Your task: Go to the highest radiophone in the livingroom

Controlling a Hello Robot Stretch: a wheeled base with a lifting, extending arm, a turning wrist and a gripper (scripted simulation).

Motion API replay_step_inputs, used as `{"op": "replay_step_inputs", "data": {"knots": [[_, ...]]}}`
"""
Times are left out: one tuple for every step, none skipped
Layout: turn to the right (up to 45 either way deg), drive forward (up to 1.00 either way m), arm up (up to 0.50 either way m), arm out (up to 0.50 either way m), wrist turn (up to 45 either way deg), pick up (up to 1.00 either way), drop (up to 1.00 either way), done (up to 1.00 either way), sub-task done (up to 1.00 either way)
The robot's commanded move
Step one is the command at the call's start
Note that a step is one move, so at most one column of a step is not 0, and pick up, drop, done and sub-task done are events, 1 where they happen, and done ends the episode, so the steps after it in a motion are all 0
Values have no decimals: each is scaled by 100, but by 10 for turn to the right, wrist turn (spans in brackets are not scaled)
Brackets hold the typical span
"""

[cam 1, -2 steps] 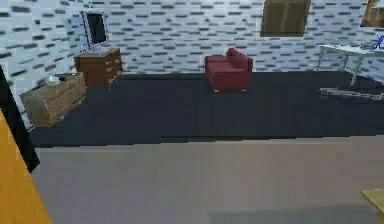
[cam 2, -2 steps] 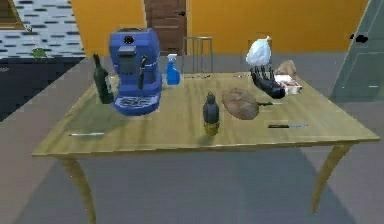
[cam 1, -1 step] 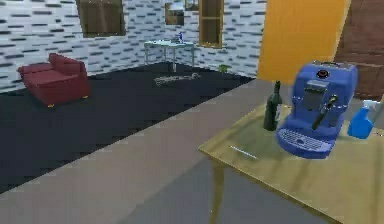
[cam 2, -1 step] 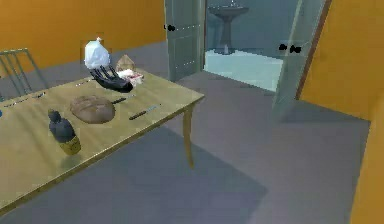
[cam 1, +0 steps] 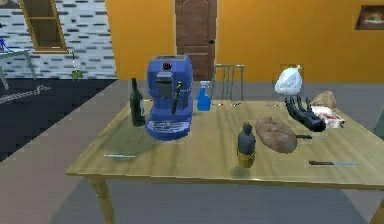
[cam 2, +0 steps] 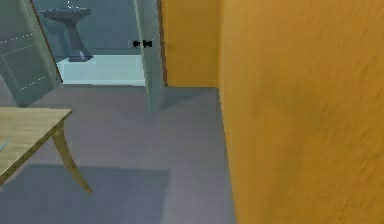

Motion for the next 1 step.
{"op": "replay_step_inputs", "data": {"knots": [[30,0,0,0,0,0,0,0,0]]}}
